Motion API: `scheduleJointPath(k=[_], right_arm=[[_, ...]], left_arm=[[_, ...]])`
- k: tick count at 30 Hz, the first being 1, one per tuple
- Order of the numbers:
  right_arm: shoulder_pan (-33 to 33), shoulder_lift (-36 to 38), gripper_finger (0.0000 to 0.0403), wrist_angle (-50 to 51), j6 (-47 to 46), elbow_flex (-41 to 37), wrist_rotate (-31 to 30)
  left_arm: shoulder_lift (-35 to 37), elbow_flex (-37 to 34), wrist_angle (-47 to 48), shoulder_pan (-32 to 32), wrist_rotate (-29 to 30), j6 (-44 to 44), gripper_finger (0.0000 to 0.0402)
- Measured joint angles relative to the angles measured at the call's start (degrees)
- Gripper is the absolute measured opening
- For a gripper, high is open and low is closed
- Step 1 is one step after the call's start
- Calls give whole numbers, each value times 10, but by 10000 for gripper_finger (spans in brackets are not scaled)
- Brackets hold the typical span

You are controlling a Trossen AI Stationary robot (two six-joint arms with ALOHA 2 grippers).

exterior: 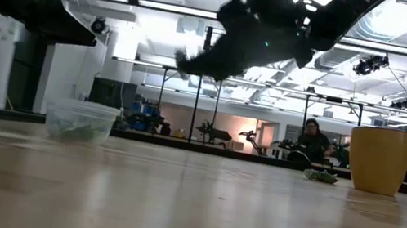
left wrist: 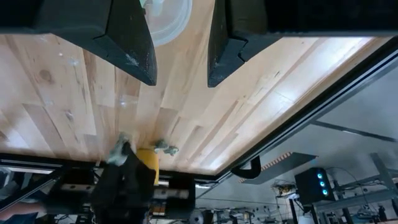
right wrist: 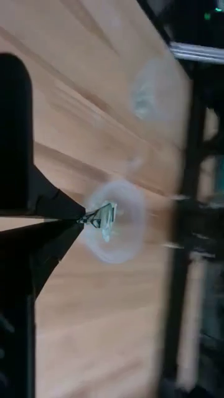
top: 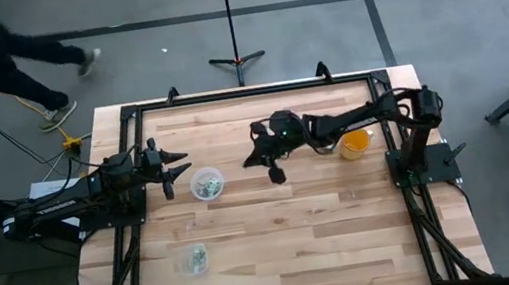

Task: Pick and place Stevia / Truvia into bins
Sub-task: Put the stevia packet in the top transparent container

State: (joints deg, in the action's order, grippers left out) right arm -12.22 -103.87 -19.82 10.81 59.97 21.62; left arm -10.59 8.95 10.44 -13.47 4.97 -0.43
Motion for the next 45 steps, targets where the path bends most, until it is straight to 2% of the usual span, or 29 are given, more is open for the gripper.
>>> scheduleJointPath(k=[4,7,13,26,32,36,43,45], right_arm=[[19,-15,6,-61,2,2,-34],[26,-35,3,-60,-1,29,-44],[37,-79,3,-5,3,108,-46],[45,-183,4,3,6,221,-29],[56,-222,4,42,6,276,-17],[60,-239,32,60,7,302,-15],[51,-239,132,99,-2,313,-42],[42,-232,158,145,-2,312,-63]], left_arm=[[0,0,0,0,0,0,177],[0,0,-2,0,1,0,177],[0,0,-1,0,1,-1,177],[0,0,0,0,3,-1,177],[0,0,0,0,3,-1,177],[0,0,0,0,3,-1,177],[0,0,0,0,3,-1,177],[0,0,1,0,3,-1,177]])
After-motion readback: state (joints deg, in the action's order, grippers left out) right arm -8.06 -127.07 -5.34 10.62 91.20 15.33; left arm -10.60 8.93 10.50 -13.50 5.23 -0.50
